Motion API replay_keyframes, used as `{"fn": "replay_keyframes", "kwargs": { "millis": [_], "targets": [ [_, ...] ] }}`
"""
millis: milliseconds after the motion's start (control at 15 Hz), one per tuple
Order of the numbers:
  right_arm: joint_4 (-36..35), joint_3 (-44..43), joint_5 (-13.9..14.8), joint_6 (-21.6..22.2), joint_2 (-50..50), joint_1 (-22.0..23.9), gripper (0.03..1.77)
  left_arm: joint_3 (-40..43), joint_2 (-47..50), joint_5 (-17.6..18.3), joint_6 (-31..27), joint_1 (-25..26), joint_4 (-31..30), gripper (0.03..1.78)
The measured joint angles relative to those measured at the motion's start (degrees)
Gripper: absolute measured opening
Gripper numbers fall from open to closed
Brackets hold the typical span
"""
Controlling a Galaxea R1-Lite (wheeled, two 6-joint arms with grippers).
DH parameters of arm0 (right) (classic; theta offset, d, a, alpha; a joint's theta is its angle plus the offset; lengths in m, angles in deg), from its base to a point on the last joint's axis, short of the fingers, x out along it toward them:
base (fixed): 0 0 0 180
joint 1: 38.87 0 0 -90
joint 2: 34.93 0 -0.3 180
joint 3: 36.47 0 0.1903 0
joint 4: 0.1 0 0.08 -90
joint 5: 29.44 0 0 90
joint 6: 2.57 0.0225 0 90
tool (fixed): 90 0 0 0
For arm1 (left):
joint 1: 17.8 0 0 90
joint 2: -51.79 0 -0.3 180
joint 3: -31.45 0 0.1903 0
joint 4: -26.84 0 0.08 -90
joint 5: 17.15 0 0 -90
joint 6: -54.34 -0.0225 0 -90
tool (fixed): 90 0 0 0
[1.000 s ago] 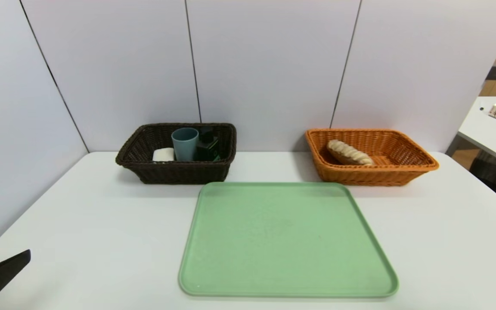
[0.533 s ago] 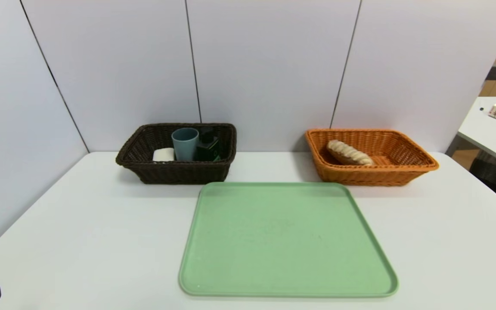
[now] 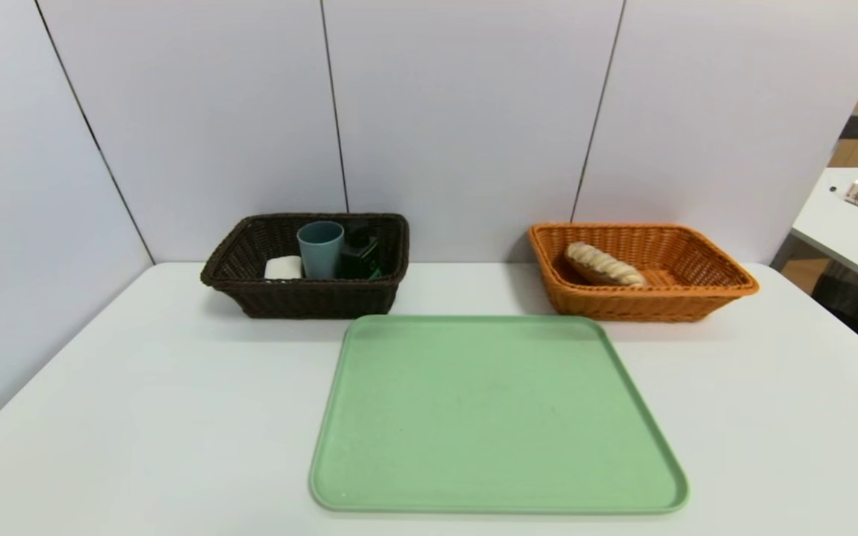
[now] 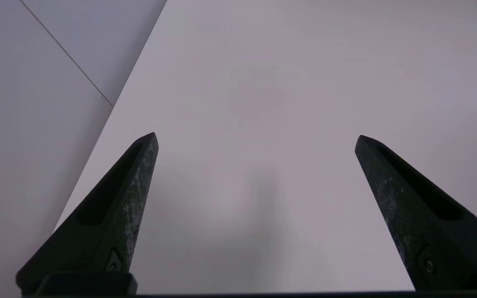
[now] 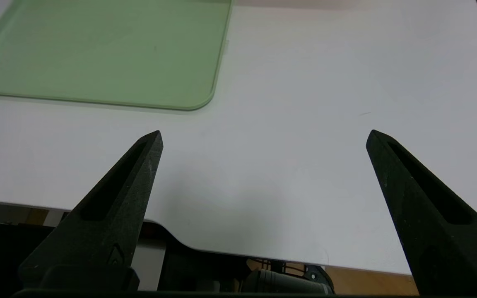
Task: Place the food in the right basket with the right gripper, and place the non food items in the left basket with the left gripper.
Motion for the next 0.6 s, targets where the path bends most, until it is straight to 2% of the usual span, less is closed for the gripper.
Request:
{"fn": "replay_keyframes", "kwargs": {
  "millis": [200,400,600],
  "targets": [
    [0.0,1.9,-0.5,-0.2,3.0,-0.1,1.70,1.0,1.6,-0.1,-0.4,0.4,-0.3,1.69],
    [-0.3,1.4,-0.9,-0.5,4.3,-0.2,1.70,1.3,2.7,2.0,-0.3,0.4,-0.7,1.69],
    [0.0,-0.5,-1.9,-0.8,4.4,-4.1,1.70,1.3,3.4,3.1,-0.4,0.3,-0.9,1.69]
  ]
}}
